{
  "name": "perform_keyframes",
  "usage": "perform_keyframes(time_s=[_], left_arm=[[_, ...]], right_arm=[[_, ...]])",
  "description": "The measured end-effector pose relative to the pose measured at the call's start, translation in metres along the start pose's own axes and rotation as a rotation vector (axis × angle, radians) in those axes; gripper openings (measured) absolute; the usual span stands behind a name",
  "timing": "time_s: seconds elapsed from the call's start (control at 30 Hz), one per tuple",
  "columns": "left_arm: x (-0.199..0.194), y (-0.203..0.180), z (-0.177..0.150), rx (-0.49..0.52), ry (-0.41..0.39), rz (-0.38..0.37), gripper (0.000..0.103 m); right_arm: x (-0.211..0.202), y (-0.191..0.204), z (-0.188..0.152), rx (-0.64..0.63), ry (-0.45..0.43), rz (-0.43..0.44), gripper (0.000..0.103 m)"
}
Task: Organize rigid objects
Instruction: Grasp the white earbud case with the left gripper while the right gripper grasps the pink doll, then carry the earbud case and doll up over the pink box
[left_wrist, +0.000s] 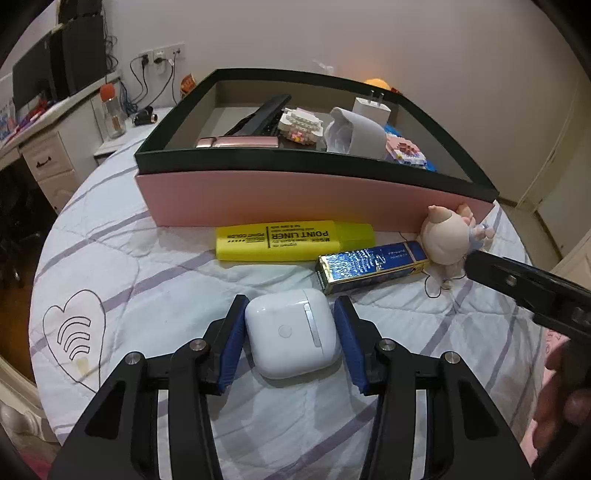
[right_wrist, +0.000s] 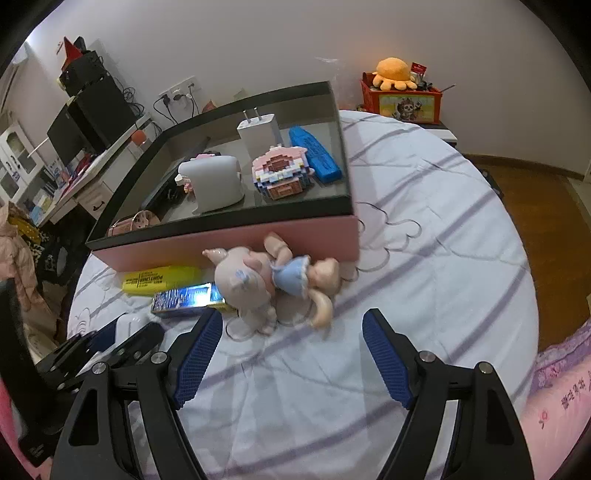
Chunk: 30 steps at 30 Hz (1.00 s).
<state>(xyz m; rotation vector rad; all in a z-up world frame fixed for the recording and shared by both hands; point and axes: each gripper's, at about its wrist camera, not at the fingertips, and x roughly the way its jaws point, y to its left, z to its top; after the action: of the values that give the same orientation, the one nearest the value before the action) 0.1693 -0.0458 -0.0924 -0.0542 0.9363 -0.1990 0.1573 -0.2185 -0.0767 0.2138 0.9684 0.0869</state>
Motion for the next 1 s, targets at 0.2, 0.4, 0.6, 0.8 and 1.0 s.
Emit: perform_keyframes(time_s=[0.2,0.4,0.6,0.8,1.0], left_arm=[[-0.004,0.002,-0.004,-0.006,-0.003,-0.024,0.048],[-0.006,0.002,-0.006,-0.010,-0.002,-0.033,0.048],[-0.006,0.002,-0.005,-0.013,-0.002,-0.035,0.048],[-0.006,0.002,-0.005,-0.015,-0.001,-0.037,0.048],[-0.006,0.002,-0.005,-0.009,0.002,-0.037,0.048]], right_arm=[[0.017,0.002,0.005,0.007,0.014,0.016,0.080],[0.024,0.007,0.006,0.008,-0.009,0.019,0.078],[0.024,0.010,0.006,-0.002,-0.012,0.024,0.072],[0.020,0.009,0.002,0.008,-0.008,0.043,0.067],[0.026,0.006,0.008,0.060,-0.027,0.042,0.077]])
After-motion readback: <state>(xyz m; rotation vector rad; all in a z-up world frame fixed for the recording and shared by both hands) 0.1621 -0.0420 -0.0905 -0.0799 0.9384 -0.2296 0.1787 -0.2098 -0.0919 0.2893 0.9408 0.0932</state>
